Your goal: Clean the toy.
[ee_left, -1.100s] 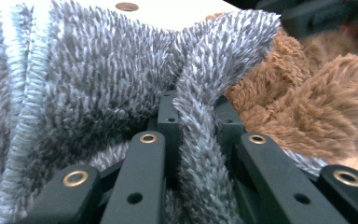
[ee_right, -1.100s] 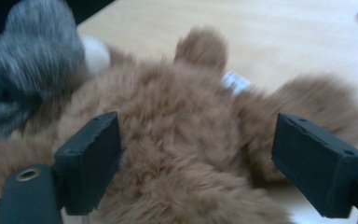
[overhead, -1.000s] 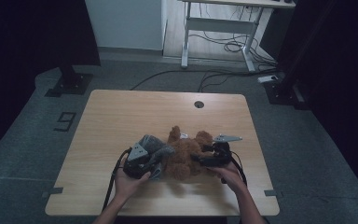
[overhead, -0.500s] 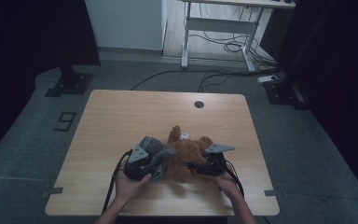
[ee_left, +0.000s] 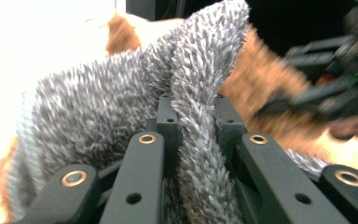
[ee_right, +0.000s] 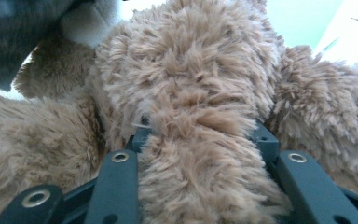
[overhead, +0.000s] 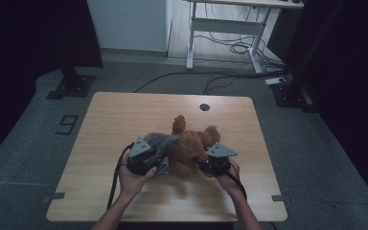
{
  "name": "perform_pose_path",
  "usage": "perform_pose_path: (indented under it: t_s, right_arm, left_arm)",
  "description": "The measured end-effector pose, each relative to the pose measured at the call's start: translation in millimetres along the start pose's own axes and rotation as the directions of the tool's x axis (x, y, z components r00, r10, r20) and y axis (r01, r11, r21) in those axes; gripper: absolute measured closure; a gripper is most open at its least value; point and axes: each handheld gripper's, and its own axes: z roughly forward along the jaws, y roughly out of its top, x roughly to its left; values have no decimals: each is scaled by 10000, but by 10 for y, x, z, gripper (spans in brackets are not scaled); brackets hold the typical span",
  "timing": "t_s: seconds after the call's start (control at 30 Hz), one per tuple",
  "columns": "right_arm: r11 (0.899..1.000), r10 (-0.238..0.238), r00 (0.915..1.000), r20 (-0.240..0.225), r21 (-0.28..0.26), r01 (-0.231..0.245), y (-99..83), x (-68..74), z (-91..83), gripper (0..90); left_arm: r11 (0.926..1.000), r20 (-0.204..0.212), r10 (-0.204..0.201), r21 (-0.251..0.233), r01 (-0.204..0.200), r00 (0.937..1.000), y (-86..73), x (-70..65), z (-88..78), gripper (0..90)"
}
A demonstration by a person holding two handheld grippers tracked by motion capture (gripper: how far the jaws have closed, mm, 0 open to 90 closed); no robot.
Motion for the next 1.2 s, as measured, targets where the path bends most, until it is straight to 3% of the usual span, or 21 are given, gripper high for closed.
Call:
perform_pose_path:
  t_s: [0.1,0.23,0.37,0.47,0.53,0.63,0.77,1.0,1.1,1.13,1.17,1.2]
  right_arm:
    - [10000,34,10000,-86,-9,-35,-33,-12,42,570]
    - [9999,118,9993,-345,-93,-121,-171,-13,113,550]
    - [9999,-13,9997,-253,-156,9,-280,6,114,531]
    - [9999,-56,9999,-114,126,57,-339,-3,114,526]
    - [10000,72,9998,-211,54,-71,-377,-11,106,527]
    - [9999,-104,9997,-212,53,105,-395,2,96,529]
    - [9999,158,9993,-339,-8,-159,-428,-11,89,532]
    - [9977,680,9960,-588,-35,-683,-473,-49,75,535]
    - [9972,744,9950,-663,-4,-746,-486,-47,66,535]
    - [9979,644,9957,-664,65,-641,-482,-28,60,535]
    - [9980,632,9960,-632,87,-628,-483,-21,59,536]
    - [9977,675,9957,-636,89,-670,-486,-21,58,537]
  left_arm:
    - [9997,150,249,28,-250,9996,127,-106,122,767]
    - [9960,421,577,664,-604,9974,242,-332,538,764]
    - [9881,337,546,1418,-589,9979,176,-419,897,758]
    - [9873,216,544,1484,-570,9983,104,-450,989,762]
    - [9852,108,810,1508,-817,9967,68,-473,974,765]
    - [9853,-73,927,1449,-906,9957,30,-461,914,771]
    - [9843,-372,1135,1399,-1073,9928,-26,-416,821,773]
    - [9856,-1179,1071,1431,-899,9872,-128,-163,572,776]
    - [9926,-1150,811,993,-698,9900,-219,-68,378,779]
    - [9961,-1100,655,660,-584,9918,-259,-37,246,780]
    - [9961,-1100,655,660,-584,9918,-259,-37,246,781]
    - [9976,-1350,659,317,-622,9887,-266,-8,108,781]
